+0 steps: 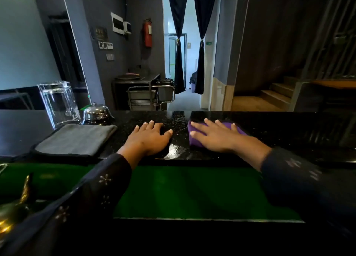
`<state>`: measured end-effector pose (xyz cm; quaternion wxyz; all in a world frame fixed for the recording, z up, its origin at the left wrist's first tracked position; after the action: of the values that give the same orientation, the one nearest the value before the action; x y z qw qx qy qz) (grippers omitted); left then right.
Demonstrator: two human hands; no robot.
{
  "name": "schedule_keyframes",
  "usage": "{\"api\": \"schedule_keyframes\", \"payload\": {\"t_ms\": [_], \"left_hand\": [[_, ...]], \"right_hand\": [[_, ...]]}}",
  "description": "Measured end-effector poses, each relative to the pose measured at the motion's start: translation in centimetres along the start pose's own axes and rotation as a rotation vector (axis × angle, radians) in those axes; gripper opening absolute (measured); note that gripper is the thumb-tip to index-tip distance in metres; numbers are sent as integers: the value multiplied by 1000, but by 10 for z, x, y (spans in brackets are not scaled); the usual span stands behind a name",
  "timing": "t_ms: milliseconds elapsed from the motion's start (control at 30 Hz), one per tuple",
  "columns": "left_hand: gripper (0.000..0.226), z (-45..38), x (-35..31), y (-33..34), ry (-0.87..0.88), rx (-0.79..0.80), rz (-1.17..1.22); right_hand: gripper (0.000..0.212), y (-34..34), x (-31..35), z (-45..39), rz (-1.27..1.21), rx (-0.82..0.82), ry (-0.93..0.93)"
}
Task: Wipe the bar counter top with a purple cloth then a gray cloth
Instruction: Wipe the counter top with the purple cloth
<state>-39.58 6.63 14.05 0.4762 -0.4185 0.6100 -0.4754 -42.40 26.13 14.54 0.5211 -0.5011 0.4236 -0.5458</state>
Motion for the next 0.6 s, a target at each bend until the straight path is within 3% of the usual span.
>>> {"api": "schedule_keyframes", "payload": {"t_ms": [100,200,367,600], "left_hand": [[67,4,-2,-4,32,43,26],[63,15,3,-23,64,67,129],[66,27,33,-22,48,113,-70],[64,28,41,-10,39,34,-8]], "right_hand": [[55,11,-11,61,22,-49,-125],[58,12,-14,80,52,-33,-136],[57,4,37,12,26,-2,-97],[68,-8,92,-78,-10,2,22]]}}
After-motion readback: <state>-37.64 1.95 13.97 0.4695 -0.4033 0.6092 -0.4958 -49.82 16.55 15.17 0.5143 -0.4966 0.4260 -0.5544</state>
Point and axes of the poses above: each hand's wrist, its own z-axis away from the middle knuckle, its own y-axis out of the palm, x = y × z, the point moved 4 cm from there along -z, towards the middle knuckle, and after that the axes turned 15 degrees about y, right-handed, at the moved point
